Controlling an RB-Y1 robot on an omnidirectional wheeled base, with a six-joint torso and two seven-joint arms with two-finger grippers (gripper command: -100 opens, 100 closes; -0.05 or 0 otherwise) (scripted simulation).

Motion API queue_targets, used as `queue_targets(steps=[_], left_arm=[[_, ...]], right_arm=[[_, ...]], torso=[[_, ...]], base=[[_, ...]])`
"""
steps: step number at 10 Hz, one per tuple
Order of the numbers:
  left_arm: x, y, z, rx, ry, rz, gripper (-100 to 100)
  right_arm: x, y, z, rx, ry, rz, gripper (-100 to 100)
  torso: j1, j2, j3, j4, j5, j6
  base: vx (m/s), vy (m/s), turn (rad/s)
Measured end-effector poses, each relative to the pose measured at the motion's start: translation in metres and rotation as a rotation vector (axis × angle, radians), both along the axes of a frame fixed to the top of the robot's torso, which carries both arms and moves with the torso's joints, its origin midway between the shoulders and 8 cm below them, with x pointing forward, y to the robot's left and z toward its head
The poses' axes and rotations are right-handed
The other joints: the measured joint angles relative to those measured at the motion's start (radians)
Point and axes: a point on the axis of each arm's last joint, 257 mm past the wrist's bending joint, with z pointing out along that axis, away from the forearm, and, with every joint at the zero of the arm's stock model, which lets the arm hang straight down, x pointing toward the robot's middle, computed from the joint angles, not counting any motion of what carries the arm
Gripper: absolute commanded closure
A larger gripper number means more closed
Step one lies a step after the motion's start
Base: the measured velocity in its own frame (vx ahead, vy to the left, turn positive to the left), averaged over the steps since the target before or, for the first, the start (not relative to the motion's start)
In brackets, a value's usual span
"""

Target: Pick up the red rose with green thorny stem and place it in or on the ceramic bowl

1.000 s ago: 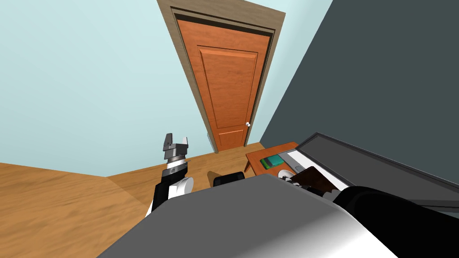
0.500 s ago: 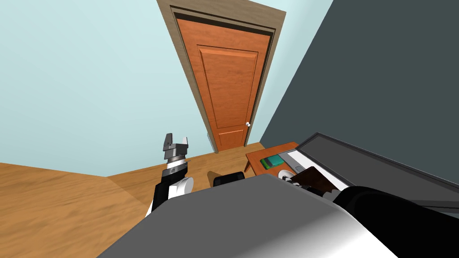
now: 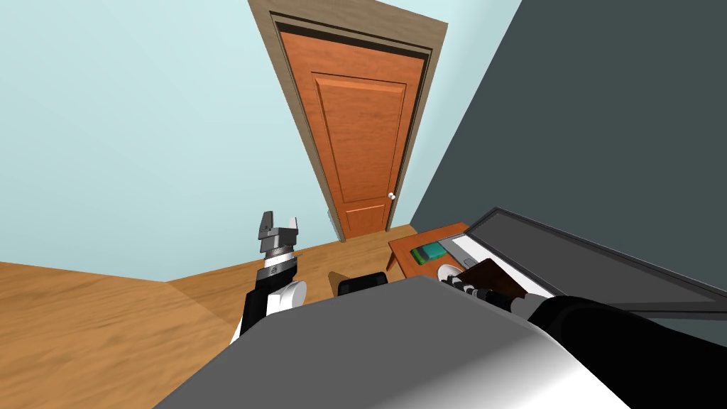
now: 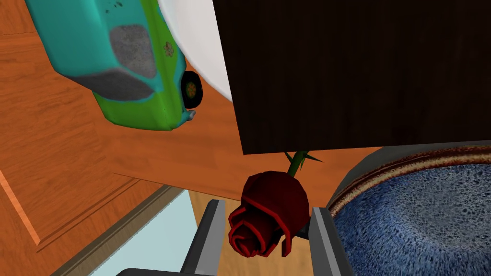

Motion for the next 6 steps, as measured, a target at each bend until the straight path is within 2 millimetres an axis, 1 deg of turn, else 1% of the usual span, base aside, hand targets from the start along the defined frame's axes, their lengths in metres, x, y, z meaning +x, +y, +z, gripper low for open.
queue_targets(steps=[1,2,3,4,5,6], left_arm=[[0.000,0.000,0.000,0.000,0.000,0.000,0],[0.000,0.000,0.000,0.000,0.000,0.000,0],[0.000,0.000,0.000,0.000,0.000,0.000,0],[0.000,0.000,0.000,0.000,0.000,0.000,0],[0.000,0.000,0.000,0.000,0.000,0.000,0],[0.000,0.000,0.000,0.000,0.000,0.000,0]], right_arm=[[0.012,0.000,0.005,-0.005,-0.023,0.014,100],[0.030,-0.005,0.013,-0.012,-0.058,0.036,100],[0.043,-0.005,0.020,-0.015,-0.090,0.054,100],[0.059,-0.001,0.029,-0.021,-0.129,0.078,100],[0.068,-0.004,0.035,-0.030,-0.153,0.099,100],[0.083,-0.006,0.043,-0.038,-0.190,0.127,100]], torso=[[0.002,0.001,0.001,0.001,0.001,0.000],[0.005,0.004,0.002,0.001,0.001,0.000],[0.008,0.006,0.004,0.002,0.002,0.000],[0.012,0.007,0.005,0.003,0.002,0.000],[0.012,0.007,0.005,0.003,0.003,0.000],[0.013,0.009,0.006,0.003,0.003,0.000]], base=[[-0.092,0.089,-0.188],[-0.099,0.114,-0.129],[-0.100,0.148,-0.182],[-0.086,0.162,-0.144],[-0.124,0.164,-0.191],[-0.129,0.173,-0.149]])
